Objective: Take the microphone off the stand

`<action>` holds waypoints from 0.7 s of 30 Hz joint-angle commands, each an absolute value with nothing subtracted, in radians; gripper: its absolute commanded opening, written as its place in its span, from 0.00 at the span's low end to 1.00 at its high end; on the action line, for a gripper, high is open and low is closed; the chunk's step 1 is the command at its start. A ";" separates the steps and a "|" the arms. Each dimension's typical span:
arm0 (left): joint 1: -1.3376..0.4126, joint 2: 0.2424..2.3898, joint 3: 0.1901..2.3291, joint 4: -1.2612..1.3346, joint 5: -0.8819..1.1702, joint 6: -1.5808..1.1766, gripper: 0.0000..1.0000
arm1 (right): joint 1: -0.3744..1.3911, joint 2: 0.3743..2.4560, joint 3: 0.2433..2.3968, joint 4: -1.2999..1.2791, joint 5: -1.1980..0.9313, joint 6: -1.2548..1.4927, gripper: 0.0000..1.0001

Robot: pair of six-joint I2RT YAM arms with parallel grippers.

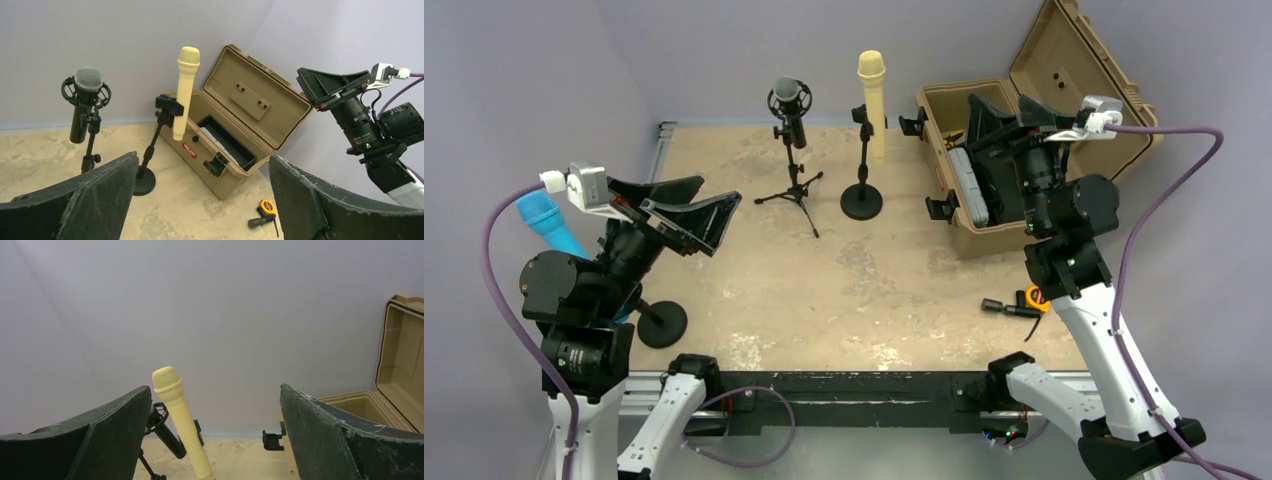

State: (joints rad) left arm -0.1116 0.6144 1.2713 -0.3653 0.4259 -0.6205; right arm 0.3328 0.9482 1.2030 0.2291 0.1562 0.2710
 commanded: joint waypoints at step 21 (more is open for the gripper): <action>-0.127 0.769 1.286 -0.343 0.639 -0.725 1.00 | 0.330 1.029 1.200 0.214 -0.024 0.290 0.99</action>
State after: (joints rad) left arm -0.1192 0.7155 1.1995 -0.3305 0.5968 -0.7441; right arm 0.3325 1.0267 1.2064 0.1596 0.1051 0.2955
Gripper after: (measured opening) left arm 0.998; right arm 0.987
